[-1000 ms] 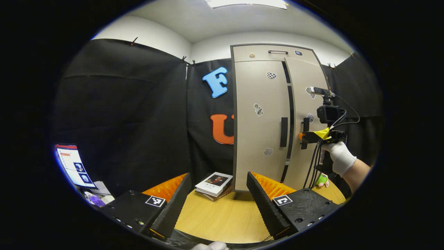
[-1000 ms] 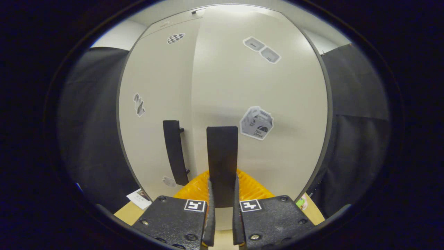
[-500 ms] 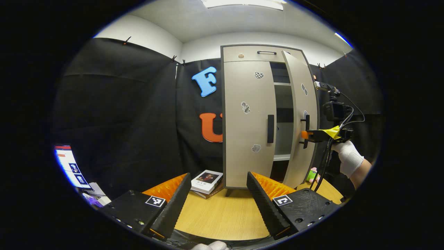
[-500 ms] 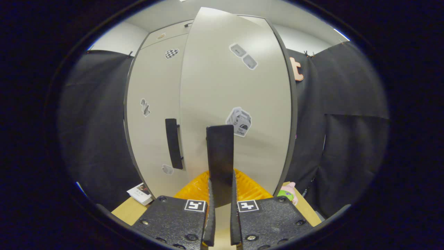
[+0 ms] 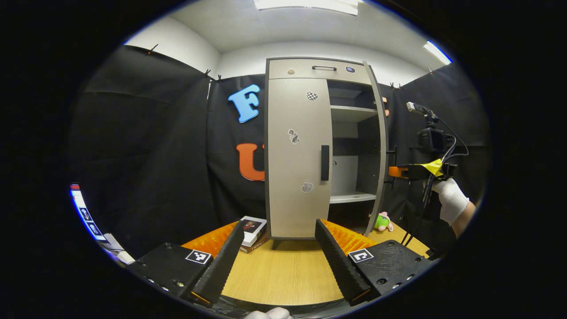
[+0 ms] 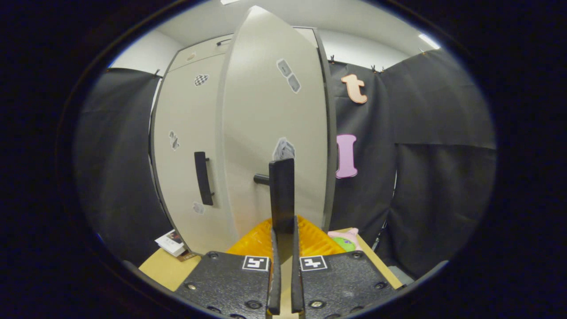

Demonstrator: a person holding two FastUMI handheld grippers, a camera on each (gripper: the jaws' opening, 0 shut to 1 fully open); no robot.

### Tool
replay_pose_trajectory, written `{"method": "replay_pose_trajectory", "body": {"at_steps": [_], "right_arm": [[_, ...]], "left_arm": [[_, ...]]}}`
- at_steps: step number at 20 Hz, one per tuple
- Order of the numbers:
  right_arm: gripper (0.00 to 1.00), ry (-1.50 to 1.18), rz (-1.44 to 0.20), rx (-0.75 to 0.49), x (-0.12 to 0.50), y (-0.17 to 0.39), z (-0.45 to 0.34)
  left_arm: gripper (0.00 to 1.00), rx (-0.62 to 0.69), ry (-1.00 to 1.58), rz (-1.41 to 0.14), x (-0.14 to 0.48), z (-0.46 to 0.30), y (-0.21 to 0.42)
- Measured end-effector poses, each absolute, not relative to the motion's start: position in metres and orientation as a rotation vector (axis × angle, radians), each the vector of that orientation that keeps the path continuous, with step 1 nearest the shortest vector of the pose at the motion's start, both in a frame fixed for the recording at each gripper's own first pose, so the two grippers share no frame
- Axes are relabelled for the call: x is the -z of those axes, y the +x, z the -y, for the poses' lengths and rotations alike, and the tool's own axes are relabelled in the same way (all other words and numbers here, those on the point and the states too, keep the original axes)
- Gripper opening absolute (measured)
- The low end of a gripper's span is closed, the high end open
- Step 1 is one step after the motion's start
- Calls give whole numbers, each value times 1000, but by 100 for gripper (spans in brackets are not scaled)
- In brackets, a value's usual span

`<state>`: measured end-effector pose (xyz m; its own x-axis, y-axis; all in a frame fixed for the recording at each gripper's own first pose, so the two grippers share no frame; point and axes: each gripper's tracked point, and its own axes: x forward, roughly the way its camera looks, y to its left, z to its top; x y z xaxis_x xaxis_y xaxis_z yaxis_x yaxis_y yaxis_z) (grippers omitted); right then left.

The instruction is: Open the right door of the double-door shoe cabinet with the right hand, and open the left door with the left hand.

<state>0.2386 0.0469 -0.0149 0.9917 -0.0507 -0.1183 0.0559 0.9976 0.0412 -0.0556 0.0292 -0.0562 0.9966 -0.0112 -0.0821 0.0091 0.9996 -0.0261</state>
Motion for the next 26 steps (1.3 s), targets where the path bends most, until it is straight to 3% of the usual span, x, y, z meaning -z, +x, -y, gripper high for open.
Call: {"method": "replay_pose_trajectory", "body": {"at_steps": [8,13,15,18,19,25,26], "right_arm": [[4,32,-118,45,14,233,-22],[4,0,-127,39,15,234,-7],[4,-13,-123,61,14,233,9],[3,30,-135,-2,14,235,-13],[2,11,-130,0,15,236,-7],[4,18,-124,0,15,237,-2],[5,23,-128,3,15,237,-3]], "left_arm": [[97,51,-23,-69,46,18,-38],[100,32,-38,-69,42,46,-36],[96,13,-34,-69,40,51,-35],[100,-11,-38,-77,40,52,-32],[96,-22,-37,-81,41,52,-32],[96,-48,-21,-86,39,46,-33],[100,-47,-20,-86,38,44,-32]]}}
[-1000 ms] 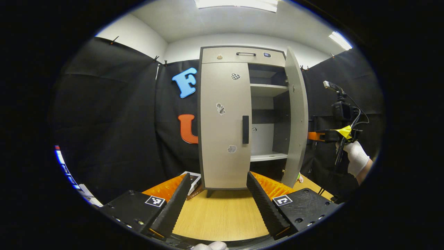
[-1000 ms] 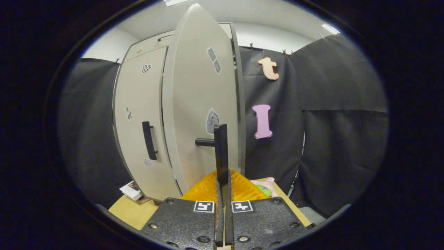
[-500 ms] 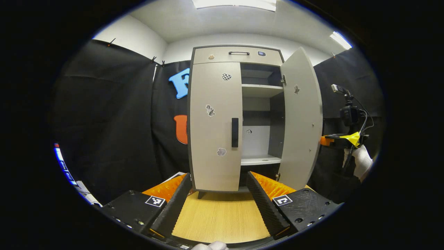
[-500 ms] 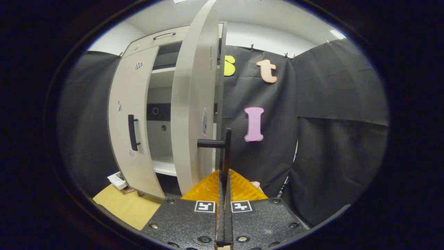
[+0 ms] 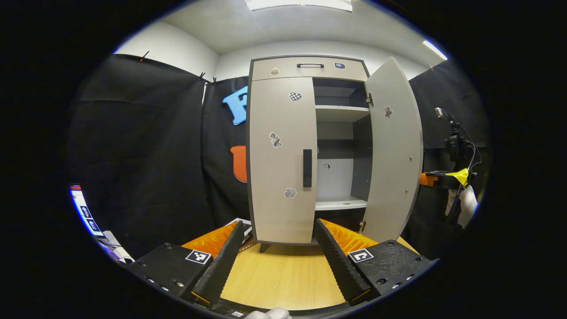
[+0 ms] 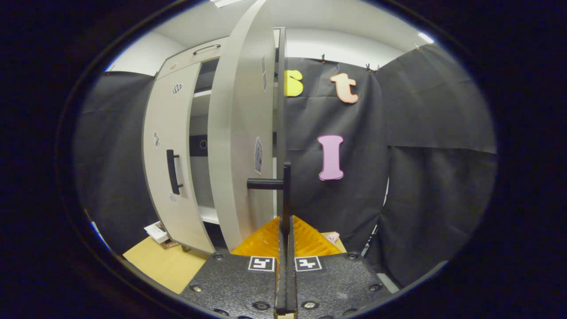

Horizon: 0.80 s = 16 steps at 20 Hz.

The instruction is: Open the right door of the double-door shoe cabinet with the right hand, and open the left door with the left hand.

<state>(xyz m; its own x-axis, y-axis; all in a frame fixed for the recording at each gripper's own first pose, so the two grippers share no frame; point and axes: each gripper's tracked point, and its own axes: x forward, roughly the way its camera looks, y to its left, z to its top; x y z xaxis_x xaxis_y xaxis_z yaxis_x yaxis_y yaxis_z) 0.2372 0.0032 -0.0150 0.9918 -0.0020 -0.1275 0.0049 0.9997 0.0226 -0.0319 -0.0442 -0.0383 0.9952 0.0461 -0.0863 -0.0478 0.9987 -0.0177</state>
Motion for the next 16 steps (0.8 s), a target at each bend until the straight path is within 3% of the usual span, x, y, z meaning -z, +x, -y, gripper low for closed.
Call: {"method": "replay_pose_trajectory", "body": {"at_steps": [6,9,10,11,12,13,16], "right_arm": [[6,13,-110,47,10,227,2],[21,25,-78,92,2,223,6],[31,30,-77,92,1,221,2],[49,33,-76,88,1,216,0],[55,31,-72,90,1,214,-2],[69,28,-69,92,0,210,-3],[94,22,-49,92,-1,204,-12]], "left_arm": [[96,-41,-16,-86,39,27,-24],[96,-28,-4,-78,38,17,-18],[96,-24,0,-75,38,13,-15],[96,-18,3,-73,38,10,-13],[96,-12,3,-73,38,7,-11],[100,-4,4,-74,39,4,-8],[96,18,6,-75,42,-5,0]]}}
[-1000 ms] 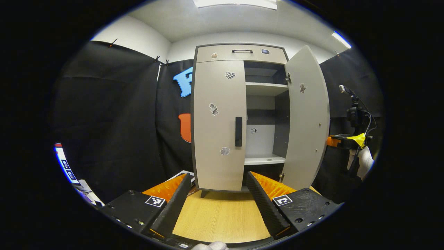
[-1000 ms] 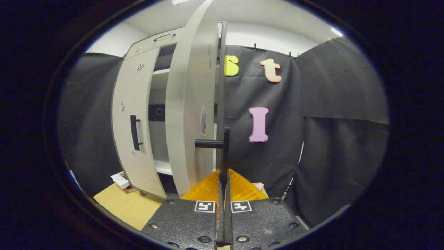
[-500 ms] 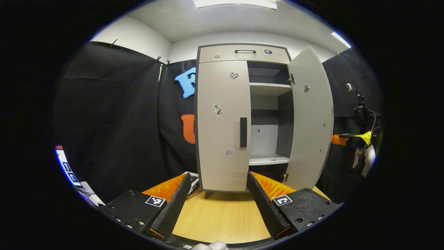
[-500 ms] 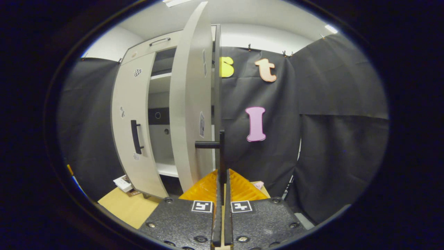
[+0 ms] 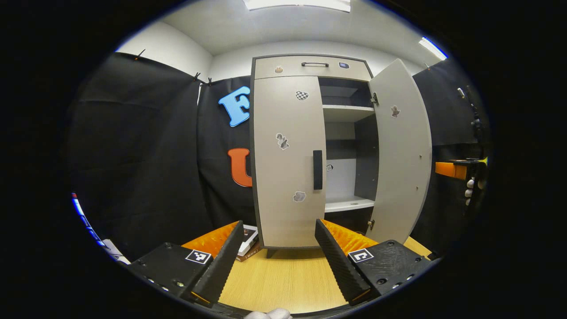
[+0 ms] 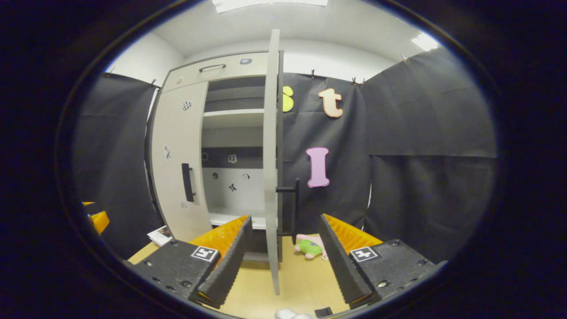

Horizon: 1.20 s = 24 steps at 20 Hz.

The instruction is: Open the right door of the double-door shoe cabinet with the right hand, and open the left door with the left hand.

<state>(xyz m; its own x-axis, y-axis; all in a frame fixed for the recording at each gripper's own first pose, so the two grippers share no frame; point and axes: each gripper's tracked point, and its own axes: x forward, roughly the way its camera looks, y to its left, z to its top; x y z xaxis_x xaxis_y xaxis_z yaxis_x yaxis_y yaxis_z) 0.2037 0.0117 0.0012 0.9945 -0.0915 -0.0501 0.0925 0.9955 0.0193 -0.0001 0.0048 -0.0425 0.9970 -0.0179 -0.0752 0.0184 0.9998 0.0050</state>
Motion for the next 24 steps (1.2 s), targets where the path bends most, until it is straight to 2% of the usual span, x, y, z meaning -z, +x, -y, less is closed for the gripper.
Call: {"method": "replay_pose_trajectory", "body": {"at_steps": [1,13,24], "right_arm": [[100,16,-40,101,0,200,-12],[100,42,-83,40,14,186,-39],[100,38,-94,45,12,196,-25]], "left_arm": [[96,28,7,-78,45,-6,2],[96,96,21,-62,41,32,66],[96,97,17,-12,17,96,224]]}}
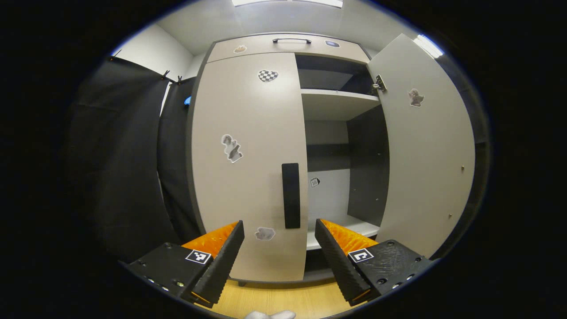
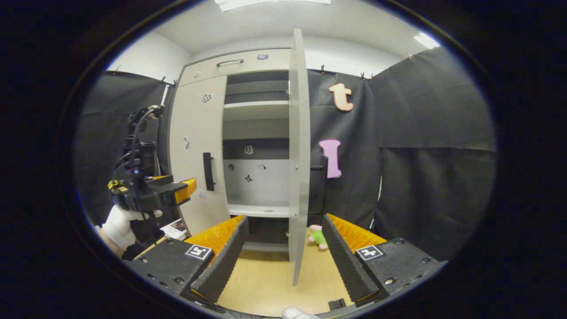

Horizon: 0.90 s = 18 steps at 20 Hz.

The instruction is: Open the right door of the double-door shoe cabinet with the right hand, and open the left door with the left hand.

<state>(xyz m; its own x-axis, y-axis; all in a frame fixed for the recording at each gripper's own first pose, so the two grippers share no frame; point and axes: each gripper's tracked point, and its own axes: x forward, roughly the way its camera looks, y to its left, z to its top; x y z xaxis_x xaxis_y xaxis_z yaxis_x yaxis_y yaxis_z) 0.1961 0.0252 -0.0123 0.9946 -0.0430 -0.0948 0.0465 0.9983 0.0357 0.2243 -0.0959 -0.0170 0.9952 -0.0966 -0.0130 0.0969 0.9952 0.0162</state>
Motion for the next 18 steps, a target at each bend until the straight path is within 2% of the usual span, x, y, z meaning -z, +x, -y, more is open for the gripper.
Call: {"method": "replay_pose_trajectory", "body": {"at_steps": [9,10,11,13,16,17,18], "right_arm": [[100,32,-122,105,18,198,-6],[100,33,-129,107,18,199,-5],[100,35,-128,105,18,199,-6],[100,37,-130,106,18,199,-5],[100,35,-128,104,17,201,-4],[100,35,-127,104,17,202,-5],[100,37,-129,103,17,202,-5]], "left_arm": [[95,76,9,-19,20,112,307],[89,80,12,-24,23,113,313],[75,78,11,-33,26,112,316],[74,96,0,-70,36,114,323],[66,114,-20,-75,39,115,325],[60,110,-16,-59,34,116,327],[50,110,-14,-60,33,117,323]]}}
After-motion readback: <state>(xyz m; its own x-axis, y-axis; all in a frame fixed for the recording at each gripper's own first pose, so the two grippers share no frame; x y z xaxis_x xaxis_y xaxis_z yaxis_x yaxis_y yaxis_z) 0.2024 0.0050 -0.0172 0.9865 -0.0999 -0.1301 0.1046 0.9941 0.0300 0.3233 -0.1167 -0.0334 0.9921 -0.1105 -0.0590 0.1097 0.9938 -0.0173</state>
